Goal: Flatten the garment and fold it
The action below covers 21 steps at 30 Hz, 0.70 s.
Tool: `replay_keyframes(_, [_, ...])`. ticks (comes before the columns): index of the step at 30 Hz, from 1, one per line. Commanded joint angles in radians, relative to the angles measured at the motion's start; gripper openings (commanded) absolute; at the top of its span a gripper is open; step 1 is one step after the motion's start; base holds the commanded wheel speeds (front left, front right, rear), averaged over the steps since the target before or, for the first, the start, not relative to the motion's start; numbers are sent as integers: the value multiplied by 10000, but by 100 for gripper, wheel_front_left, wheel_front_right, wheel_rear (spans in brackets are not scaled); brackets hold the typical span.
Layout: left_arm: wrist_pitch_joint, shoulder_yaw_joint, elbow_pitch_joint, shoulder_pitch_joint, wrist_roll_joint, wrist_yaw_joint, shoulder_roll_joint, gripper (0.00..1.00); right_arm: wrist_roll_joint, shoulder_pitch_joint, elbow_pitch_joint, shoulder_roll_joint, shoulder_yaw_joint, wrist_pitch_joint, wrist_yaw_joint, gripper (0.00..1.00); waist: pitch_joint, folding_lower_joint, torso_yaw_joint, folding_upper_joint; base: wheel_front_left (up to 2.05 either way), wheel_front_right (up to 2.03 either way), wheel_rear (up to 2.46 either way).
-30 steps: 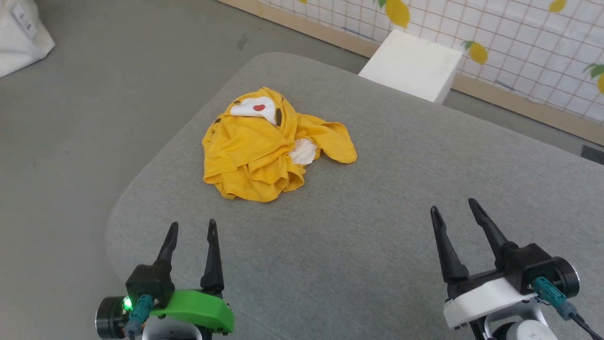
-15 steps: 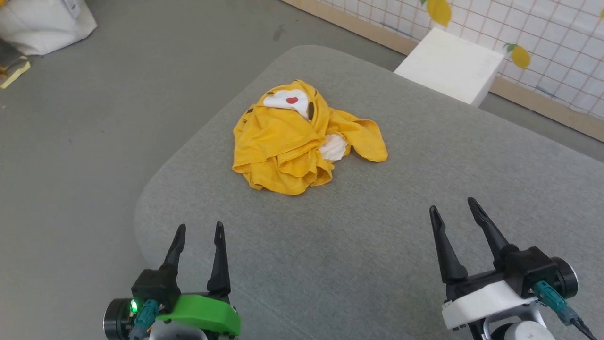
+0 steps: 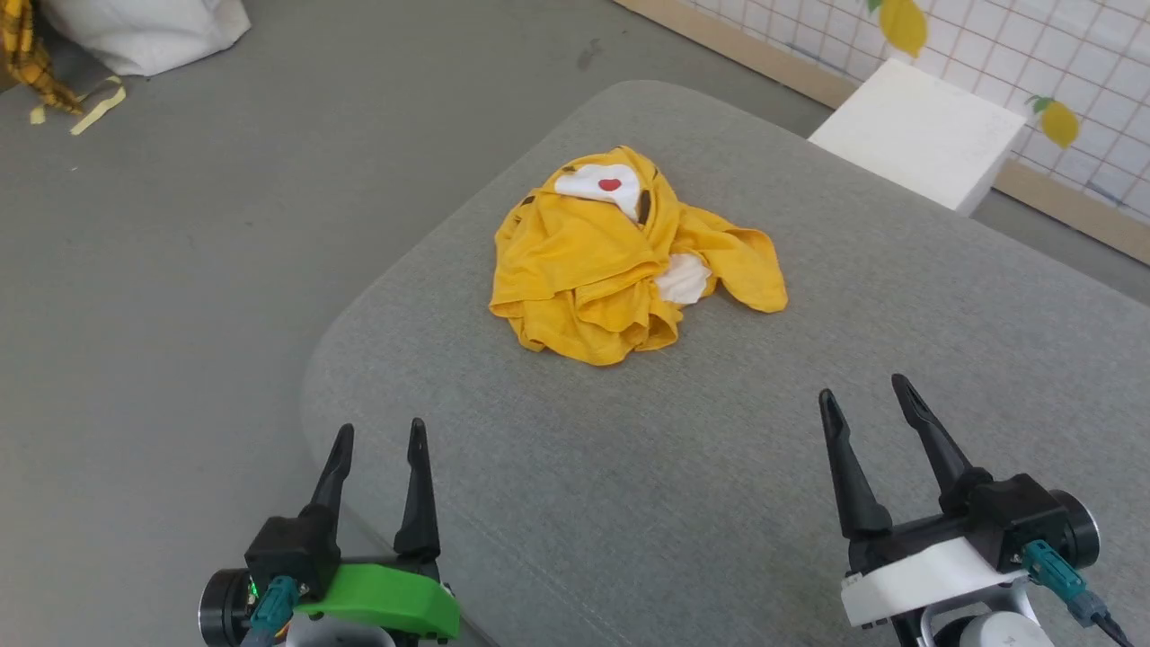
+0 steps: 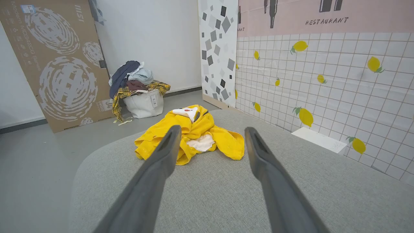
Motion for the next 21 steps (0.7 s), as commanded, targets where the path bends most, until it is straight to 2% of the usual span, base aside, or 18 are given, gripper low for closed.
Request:
replay_keyframes(1, [-108, -46, -14, 151, -60, 93, -55, 100, 64, 187, 7, 3, 25, -129, -15, 100, 26, -1, 135, 0, 0, 0, 0])
replay_keyframes(17, [-122, -16, -79, 116, -111, 109, -55, 100, 95, 188, -35, 3, 63, -143, -15, 100, 43, -1, 75, 0, 0, 0, 0])
replay_keyframes(21, [-122, -61, -396, -474, -453, -90, -55, 100, -5, 85, -155, 3, -61, -143, -15, 100, 297, -1, 31, 0, 0, 0, 0])
